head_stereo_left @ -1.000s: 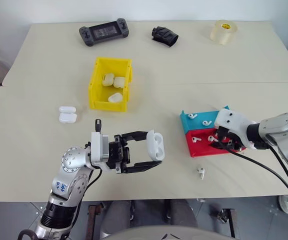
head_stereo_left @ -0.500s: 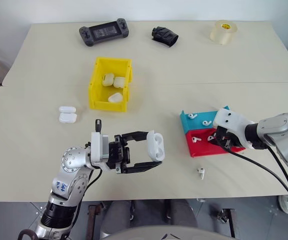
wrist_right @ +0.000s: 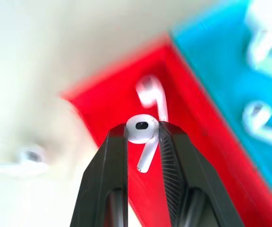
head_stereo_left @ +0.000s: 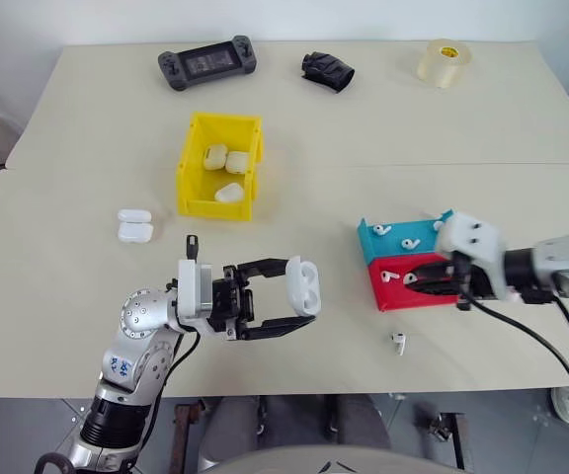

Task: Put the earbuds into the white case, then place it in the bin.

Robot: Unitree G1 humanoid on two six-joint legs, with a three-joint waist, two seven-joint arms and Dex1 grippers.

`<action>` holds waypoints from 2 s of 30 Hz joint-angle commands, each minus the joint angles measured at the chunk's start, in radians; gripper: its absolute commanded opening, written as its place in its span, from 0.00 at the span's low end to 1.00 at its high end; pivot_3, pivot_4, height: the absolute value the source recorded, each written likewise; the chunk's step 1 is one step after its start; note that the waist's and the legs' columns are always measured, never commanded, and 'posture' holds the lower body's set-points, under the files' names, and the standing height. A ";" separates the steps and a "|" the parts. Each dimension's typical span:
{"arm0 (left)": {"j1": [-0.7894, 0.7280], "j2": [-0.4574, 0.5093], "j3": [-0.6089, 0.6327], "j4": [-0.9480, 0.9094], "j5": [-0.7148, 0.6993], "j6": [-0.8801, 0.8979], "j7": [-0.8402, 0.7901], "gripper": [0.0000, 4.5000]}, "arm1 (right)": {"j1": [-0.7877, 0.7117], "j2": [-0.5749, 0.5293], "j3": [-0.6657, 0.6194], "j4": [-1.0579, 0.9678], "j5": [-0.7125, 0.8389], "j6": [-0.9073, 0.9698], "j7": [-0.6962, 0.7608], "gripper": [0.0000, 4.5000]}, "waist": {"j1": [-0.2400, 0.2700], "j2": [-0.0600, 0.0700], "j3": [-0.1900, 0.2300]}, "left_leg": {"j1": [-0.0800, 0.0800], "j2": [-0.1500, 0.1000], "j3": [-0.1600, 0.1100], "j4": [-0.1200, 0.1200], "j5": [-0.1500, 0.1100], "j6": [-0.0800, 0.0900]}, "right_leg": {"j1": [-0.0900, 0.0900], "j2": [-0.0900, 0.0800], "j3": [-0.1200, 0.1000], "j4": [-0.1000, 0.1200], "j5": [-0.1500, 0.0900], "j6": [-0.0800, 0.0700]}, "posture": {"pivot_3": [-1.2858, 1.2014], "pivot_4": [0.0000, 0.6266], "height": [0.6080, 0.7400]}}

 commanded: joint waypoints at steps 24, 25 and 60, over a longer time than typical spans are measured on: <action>-0.224 -0.109 0.016 0.172 -0.099 0.104 -0.063 0.61 | 0.132 0.791 0.064 -0.293 0.344 -0.433 -0.444 0.13 | -0.006 -0.001 -0.001 | 0.002 -0.005 -0.001 0.000 0.000 0.000 | -0.003 0.001 0.002 0.008 0.000 0.000 | 0.52 0.24 1.00; -0.228 -0.113 0.021 0.171 -0.102 0.110 -0.059 0.61 | 0.132 0.799 0.079 -0.283 0.329 -0.453 -0.445 0.13 | -0.006 -0.001 -0.001 | 0.002 -0.005 -0.001 0.000 0.000 0.000 | -0.003 0.001 0.002 0.008 0.000 0.000 | 0.52 0.24 1.00; -0.220 -0.126 0.025 0.133 -0.097 0.154 -0.072 0.61 | 0.110 0.765 0.236 -0.059 0.219 -0.648 -0.354 0.13 | -0.007 -0.001 -0.001 | 0.002 -0.005 -0.001 0.000 0.000 0.000 | -0.003 0.001 0.002 0.008 0.000 0.000 | 0.52 0.24 1.00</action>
